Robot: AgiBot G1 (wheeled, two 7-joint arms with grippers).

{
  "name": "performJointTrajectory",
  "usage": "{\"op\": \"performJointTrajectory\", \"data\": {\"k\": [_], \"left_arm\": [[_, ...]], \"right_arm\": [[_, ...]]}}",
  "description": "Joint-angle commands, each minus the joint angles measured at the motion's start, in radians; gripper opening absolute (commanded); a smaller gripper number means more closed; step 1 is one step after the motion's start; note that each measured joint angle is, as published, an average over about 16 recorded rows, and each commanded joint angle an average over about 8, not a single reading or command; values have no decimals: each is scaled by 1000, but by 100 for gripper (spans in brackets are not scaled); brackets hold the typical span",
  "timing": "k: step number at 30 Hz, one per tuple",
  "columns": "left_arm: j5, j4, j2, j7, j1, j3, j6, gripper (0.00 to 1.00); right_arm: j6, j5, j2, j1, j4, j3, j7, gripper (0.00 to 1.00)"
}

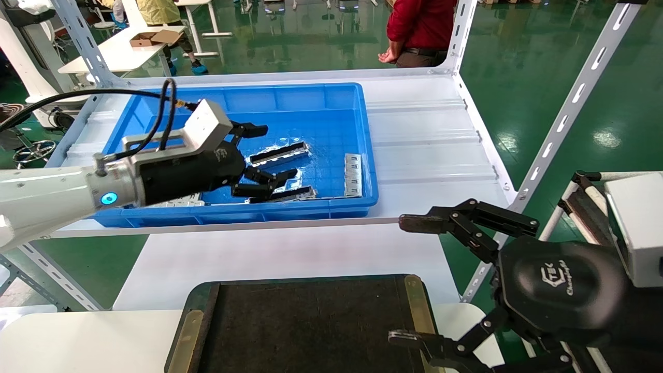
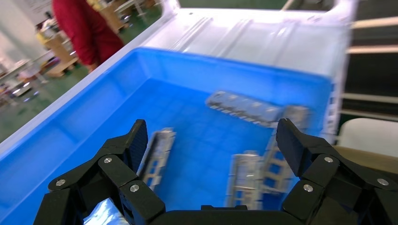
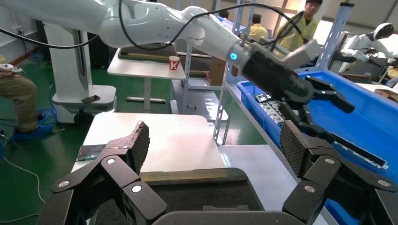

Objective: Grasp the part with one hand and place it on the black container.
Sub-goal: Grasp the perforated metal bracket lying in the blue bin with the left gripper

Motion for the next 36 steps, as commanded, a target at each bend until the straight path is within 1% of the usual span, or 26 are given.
{"op": "performJointTrajectory", "data": {"k": [1,8,14,21,29,30,31,36], "left_arm": [[19,66,29,31,-30,6,-25,100],[42,251,111,126,-94,12,-109,100],[52,360,162,187,-129,13,-183,100],[55,444,207,219,-155,12,-284,100],[52,494,250,228,-157,8,-434,100],[52,497,253,228,-157,8,-447,99],[51,499,256,227,-156,8,-456,91],[51,504,262,224,-153,7,-471,30]], "right_arm": [[0,0,0,0,0,0,0,100],[0,0,0,0,0,0,0,100],[0,0,0,0,0,0,0,100],[0,0,0,0,0,0,0,100],[0,0,0,0,0,0,0,100],[0,0,0,0,0,0,0,93],[0,0,0,0,0,0,0,81],[0,0,0,0,0,0,0,19]]}}
